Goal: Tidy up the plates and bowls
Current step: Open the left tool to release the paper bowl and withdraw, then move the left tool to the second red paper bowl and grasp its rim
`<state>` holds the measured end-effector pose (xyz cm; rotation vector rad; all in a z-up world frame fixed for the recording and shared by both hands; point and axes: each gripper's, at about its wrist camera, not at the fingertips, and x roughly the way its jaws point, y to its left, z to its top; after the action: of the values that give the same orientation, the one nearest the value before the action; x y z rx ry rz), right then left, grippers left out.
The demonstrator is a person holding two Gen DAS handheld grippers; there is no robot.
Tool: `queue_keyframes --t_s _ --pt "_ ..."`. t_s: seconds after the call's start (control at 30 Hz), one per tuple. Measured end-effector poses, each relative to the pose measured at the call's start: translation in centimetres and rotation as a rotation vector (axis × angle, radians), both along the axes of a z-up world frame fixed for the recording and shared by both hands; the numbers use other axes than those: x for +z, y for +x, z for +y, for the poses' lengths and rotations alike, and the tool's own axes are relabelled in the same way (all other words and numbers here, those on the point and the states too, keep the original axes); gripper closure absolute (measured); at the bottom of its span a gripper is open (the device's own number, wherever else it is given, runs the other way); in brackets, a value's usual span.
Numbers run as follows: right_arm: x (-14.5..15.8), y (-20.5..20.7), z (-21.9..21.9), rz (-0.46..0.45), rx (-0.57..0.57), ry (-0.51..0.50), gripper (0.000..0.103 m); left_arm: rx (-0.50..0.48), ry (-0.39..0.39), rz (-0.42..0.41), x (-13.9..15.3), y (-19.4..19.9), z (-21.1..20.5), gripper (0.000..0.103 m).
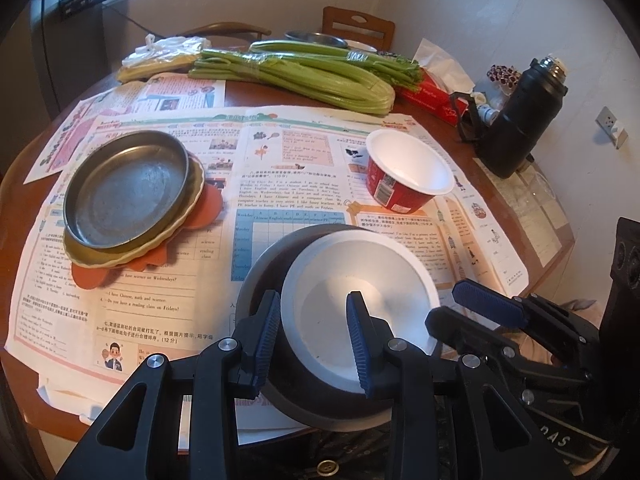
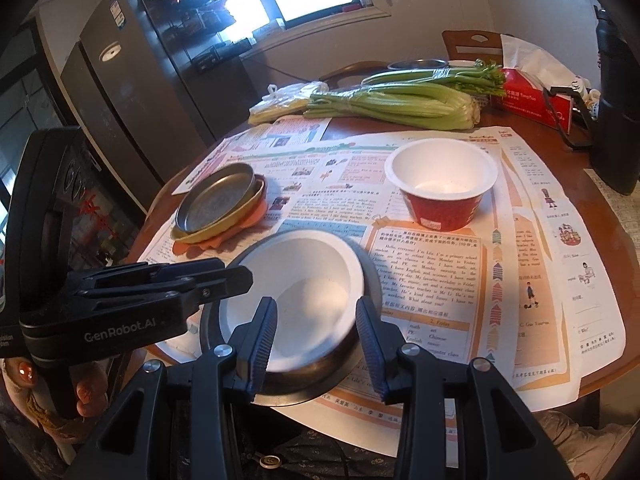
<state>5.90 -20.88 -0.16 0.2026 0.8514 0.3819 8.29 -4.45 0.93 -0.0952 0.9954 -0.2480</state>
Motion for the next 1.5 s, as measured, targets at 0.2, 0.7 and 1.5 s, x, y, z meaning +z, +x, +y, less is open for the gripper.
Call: queue_keyframes --t_s 0.2,0.7,1.5 --pt "1.2 -0.2 -1.1 -0.057 -0.056 0.017 0.061 -0.021 0.004 -0.036 1.0 0.1 -0.6 0.068" --pt "0.8 2.1 -4.7 -0.097 -0.199 -0.009 0.061 -0.065 0.098 -0.142 1.4 3.5 -2.9 0.066" --pt "0.5 8.5 -8.4 -0.058 -0.293 -0.025 0.061 -0.177 0.004 -0.054 1.0 12.8 -7.1 0.064"
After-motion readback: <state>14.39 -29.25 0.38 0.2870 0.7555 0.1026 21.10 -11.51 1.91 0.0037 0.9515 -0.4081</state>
